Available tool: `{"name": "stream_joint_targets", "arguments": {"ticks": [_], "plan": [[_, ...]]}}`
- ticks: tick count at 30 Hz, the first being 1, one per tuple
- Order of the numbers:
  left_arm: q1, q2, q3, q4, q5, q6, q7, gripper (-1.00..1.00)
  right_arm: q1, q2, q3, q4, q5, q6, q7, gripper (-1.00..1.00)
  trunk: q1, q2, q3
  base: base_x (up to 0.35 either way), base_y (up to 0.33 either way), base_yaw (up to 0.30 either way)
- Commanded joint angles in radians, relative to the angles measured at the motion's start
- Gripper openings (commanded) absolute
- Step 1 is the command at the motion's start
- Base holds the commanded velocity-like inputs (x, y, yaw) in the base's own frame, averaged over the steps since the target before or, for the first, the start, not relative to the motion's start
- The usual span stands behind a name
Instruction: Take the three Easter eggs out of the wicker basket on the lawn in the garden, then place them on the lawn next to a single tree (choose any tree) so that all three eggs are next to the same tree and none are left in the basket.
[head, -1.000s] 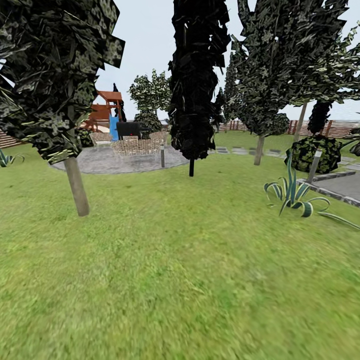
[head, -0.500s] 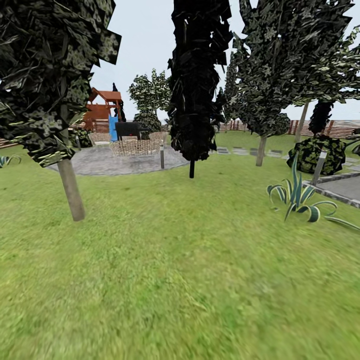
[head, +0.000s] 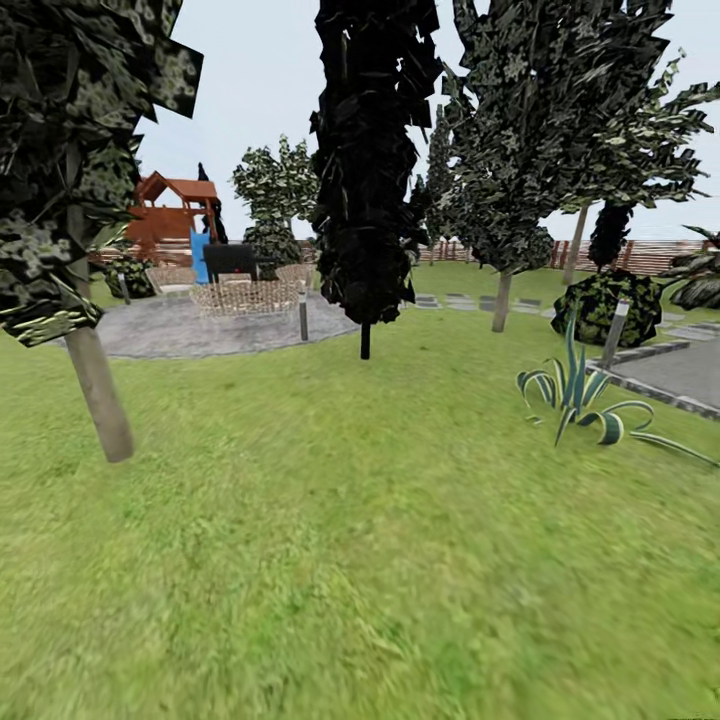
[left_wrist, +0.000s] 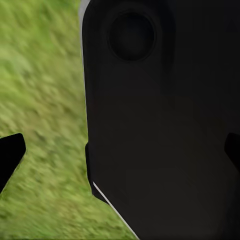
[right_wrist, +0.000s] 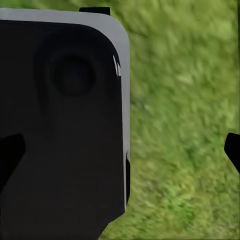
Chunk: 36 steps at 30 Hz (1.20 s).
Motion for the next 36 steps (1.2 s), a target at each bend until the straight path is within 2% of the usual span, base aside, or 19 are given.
{"name": "stream_joint_targets", "arguments": {"ticks": [1, 26, 36], "plan": [[0.0, 0.0, 0.001, -0.001, 0.0, 0.0, -0.003, 1.0, -0.001, 0.0, 0.001, 0.002, -0.002, 0.001, 0.002, 1.0, 0.001, 0.0, -0.001, 0.338, 0.0, -0.298], [0.0, 0.0, 0.001, -0.001, 0.001, 0.0, -0.003, 1.0, -0.001, 0.0, 0.001, 0.002, -0.004, 0.001, 0.001, 1.0, 0.001, 0.0, -0.001, 0.338, 0.0, -0.298], [0.0, 0.0, 0.001, -0.001, 0.001, 0.0, -0.003, 1.0, -0.001, 0.0, 0.001, 0.002, -0.004, 0.002, -0.004, 1.0, 0.001, 0.0, -0.001, 0.338, 0.0, -0.075]]}}
